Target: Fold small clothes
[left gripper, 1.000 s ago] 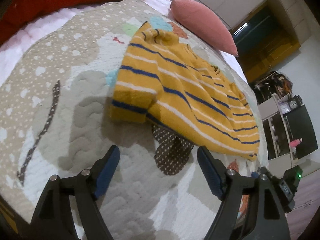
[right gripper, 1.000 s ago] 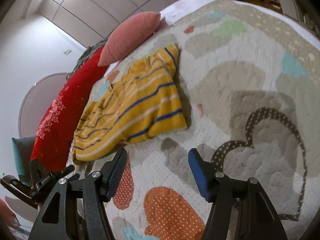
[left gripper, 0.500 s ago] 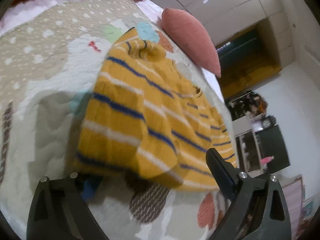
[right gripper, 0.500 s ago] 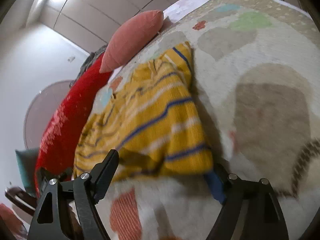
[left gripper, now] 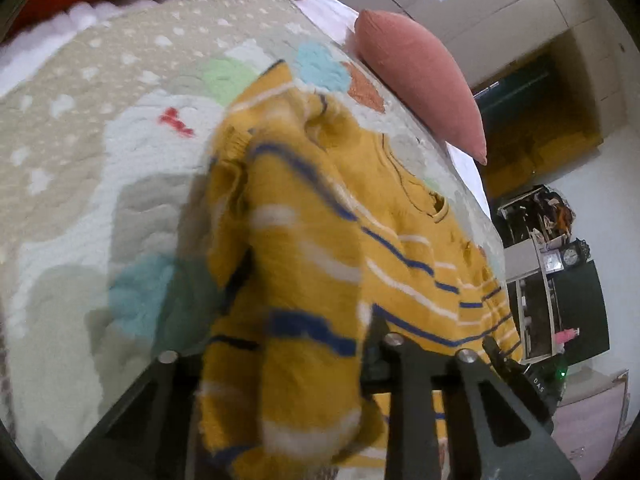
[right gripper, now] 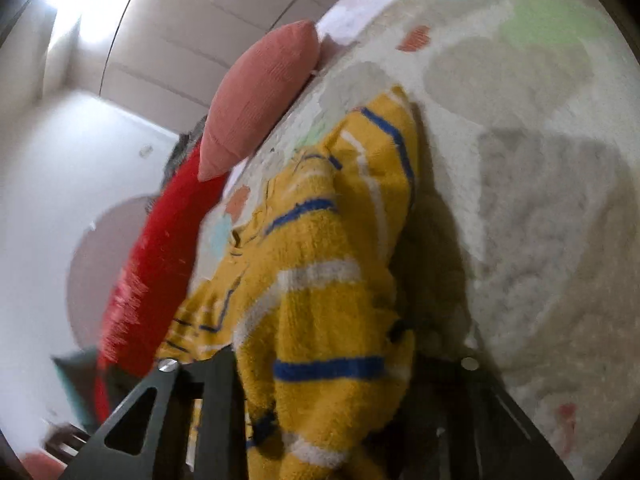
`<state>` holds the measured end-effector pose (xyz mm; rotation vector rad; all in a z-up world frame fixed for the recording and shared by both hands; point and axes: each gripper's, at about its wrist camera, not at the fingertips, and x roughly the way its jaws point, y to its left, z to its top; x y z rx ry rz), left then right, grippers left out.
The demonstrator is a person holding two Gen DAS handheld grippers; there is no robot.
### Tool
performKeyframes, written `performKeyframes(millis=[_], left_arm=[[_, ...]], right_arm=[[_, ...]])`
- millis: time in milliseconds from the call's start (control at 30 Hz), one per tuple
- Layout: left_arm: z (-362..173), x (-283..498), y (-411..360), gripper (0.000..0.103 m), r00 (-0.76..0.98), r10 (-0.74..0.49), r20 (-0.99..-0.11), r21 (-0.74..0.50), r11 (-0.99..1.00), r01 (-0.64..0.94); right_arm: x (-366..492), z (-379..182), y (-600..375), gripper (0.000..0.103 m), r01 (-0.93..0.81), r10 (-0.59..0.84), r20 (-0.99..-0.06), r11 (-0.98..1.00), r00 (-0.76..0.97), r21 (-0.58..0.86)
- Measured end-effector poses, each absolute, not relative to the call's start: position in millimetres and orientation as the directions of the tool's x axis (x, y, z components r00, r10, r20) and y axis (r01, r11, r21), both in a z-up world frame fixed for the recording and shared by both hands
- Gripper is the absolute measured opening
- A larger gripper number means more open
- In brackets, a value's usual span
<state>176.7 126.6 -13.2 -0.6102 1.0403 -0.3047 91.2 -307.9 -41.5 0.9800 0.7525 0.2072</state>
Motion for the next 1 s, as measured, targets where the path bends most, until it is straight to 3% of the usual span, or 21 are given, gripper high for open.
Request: performKeyframes(millis=[300, 567, 667, 800, 1000], left_arm=[[6.2, 106.3, 138.4, 0.025, 0.461, -0.52, -0.719, -0.6, 0.8, -0.033], [12.9, 52.7, 159.7, 0.044, 0.518, -0.442, -0.733, -0.55, 0.833, -0.067], [36.8, 30.6, 160.0, 0.052, 0.59, -0.355, -0.726, -0.468, 0.883, -0.044], [64.2, 7.3, 161.9, 0.069, 0.674, -0.259, -0.691, -0.376, 0.926, -0.029], [82.1, -9.1, 168.0, 0.073, 0.715, -0.238, -0.657, -0.361, 0.932, -0.021]], right_arm=[[23.9, -31.1, -301.6, 0.024, 0.123, 0.532, -0.471, 0.561, 0.704, 0.819], [-30.2, -41.0, -306.6, 0.035, 0.159, 0.528, -0.472, 0.532, 0.706, 0.832], [-39.6, -29.4, -302.4, 0.039, 0.16, 0.487, -0.509, 0.591, 0.71, 0.79], [-52.6, -24.0, -297.1, 0.051, 0.181, 0.428, -0.548, 0.646, 0.719, 0.742], [-67.2, -30.4, -306.2, 0.057, 0.22, 0.396, -0.572, 0.65, 0.719, 0.727]])
